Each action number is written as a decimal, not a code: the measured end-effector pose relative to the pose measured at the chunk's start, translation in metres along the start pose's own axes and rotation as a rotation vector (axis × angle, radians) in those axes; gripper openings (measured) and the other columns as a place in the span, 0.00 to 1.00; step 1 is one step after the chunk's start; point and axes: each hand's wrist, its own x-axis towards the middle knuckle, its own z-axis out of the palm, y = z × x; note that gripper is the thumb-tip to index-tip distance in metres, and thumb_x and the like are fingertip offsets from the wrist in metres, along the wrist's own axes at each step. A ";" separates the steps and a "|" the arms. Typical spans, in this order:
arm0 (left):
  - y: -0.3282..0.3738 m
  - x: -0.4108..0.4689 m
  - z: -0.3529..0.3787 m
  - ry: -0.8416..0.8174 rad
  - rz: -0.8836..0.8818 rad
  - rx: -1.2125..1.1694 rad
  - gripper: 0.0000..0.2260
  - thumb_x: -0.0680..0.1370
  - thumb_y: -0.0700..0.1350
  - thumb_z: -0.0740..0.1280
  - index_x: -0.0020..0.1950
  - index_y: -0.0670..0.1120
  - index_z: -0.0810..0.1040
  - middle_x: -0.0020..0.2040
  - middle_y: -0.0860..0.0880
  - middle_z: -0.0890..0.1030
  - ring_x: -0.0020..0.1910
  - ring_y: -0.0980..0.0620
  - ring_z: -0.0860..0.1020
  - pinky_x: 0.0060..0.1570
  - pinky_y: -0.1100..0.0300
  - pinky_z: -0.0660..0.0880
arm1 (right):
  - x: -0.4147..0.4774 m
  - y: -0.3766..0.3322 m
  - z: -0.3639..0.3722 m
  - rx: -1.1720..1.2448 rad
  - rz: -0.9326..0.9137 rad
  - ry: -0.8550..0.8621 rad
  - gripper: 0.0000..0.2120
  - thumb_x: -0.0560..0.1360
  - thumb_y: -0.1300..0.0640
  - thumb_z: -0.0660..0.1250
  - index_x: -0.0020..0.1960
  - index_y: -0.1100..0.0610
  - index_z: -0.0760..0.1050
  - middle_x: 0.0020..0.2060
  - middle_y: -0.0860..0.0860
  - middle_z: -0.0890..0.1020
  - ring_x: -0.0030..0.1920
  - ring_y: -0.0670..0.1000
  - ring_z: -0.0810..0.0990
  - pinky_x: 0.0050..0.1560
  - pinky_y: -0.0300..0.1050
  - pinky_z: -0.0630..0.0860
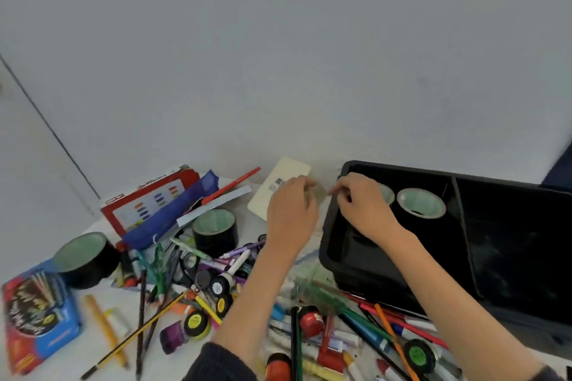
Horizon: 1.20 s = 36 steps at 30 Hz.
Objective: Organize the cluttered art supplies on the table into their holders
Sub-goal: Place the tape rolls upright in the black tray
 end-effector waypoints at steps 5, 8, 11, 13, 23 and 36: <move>-0.042 -0.021 -0.060 0.154 -0.177 0.004 0.09 0.78 0.41 0.61 0.55 0.45 0.78 0.51 0.50 0.81 0.50 0.53 0.78 0.52 0.60 0.73 | 0.012 -0.069 0.046 0.124 -0.169 -0.122 0.12 0.74 0.67 0.60 0.47 0.58 0.81 0.43 0.49 0.81 0.48 0.46 0.76 0.50 0.38 0.70; -0.064 -0.041 -0.094 0.199 -0.281 0.009 0.09 0.78 0.39 0.62 0.54 0.44 0.78 0.50 0.50 0.81 0.49 0.52 0.78 0.50 0.59 0.74 | 0.010 -0.096 0.089 0.115 -0.310 -0.265 0.12 0.72 0.65 0.61 0.49 0.57 0.81 0.47 0.52 0.82 0.49 0.51 0.78 0.52 0.46 0.74; -0.087 -0.058 -0.122 0.216 -0.336 0.032 0.08 0.77 0.38 0.62 0.53 0.45 0.78 0.49 0.51 0.80 0.46 0.55 0.77 0.48 0.65 0.73 | 0.006 -0.116 0.126 -0.085 -0.379 -0.380 0.13 0.76 0.58 0.63 0.59 0.57 0.76 0.56 0.53 0.79 0.58 0.54 0.75 0.60 0.46 0.70; -0.100 -0.066 -0.137 0.233 -0.375 0.055 0.08 0.77 0.38 0.63 0.53 0.45 0.79 0.48 0.52 0.80 0.44 0.58 0.76 0.44 0.73 0.68 | 0.005 -0.124 0.147 -0.217 -0.405 -0.437 0.18 0.78 0.55 0.62 0.66 0.56 0.70 0.63 0.53 0.75 0.65 0.54 0.70 0.65 0.46 0.63; -0.148 -0.104 -0.179 0.246 -0.489 0.078 0.08 0.76 0.36 0.63 0.51 0.46 0.79 0.47 0.52 0.80 0.46 0.55 0.77 0.48 0.64 0.74 | 0.007 -0.158 0.166 -0.356 -0.373 -0.293 0.17 0.73 0.63 0.63 0.62 0.56 0.73 0.56 0.53 0.78 0.58 0.54 0.74 0.57 0.46 0.68; -0.186 -0.113 -0.206 0.231 -0.490 0.165 0.11 0.75 0.35 0.61 0.54 0.42 0.79 0.50 0.47 0.81 0.48 0.52 0.78 0.49 0.59 0.76 | -0.013 -0.256 0.151 -0.024 -0.351 -0.345 0.12 0.78 0.60 0.59 0.60 0.57 0.75 0.56 0.52 0.78 0.55 0.52 0.72 0.59 0.46 0.63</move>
